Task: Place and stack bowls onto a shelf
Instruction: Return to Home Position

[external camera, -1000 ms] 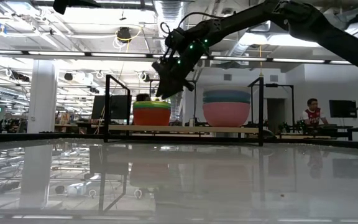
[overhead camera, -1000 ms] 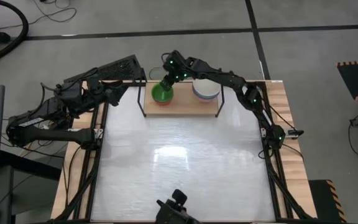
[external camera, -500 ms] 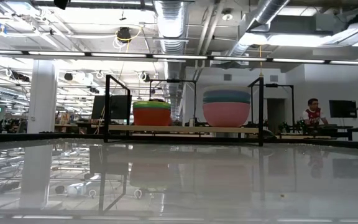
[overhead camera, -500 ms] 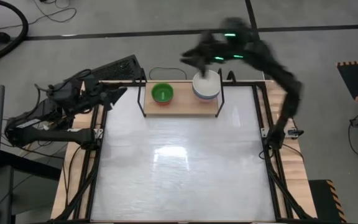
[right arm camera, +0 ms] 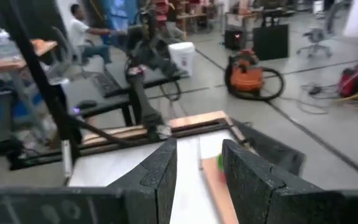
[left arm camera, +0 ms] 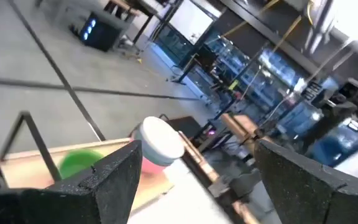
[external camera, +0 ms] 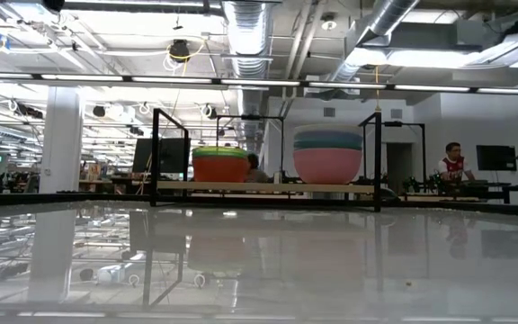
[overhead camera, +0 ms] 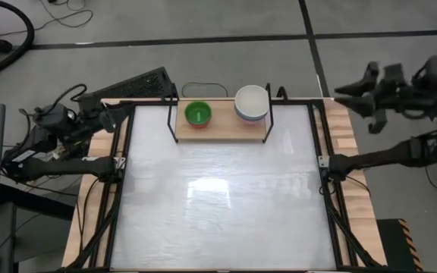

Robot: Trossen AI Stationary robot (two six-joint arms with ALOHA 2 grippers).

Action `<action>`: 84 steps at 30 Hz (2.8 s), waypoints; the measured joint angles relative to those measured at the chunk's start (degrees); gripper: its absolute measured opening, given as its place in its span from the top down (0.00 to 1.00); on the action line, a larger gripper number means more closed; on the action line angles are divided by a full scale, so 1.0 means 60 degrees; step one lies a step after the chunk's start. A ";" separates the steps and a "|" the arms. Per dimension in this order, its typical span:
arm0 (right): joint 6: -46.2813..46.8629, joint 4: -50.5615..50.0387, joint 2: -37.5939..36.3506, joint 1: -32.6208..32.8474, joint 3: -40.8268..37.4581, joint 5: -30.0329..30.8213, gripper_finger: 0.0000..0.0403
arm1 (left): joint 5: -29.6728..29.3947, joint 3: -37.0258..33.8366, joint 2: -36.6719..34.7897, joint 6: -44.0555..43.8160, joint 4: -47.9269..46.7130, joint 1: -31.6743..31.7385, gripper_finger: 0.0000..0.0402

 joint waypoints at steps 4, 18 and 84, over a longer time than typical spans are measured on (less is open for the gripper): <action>0.0424 0.2661 -0.2257 0.0322 -0.4163 -0.0003 0.62 | 0.0422 -0.0004 0.0010 0.1850 0.0075 -0.0007 0.27; 0.2100 1.1880 -0.8244 0.0359 -1.4714 0.0414 0.62 | 0.0623 -0.1067 -0.0648 0.2137 -0.0143 -0.0007 0.27; 0.1728 1.1602 -0.9356 0.2100 -1.8918 0.1754 0.61 | 0.0750 -0.9307 -0.4562 0.1246 0.4758 -0.3818 0.27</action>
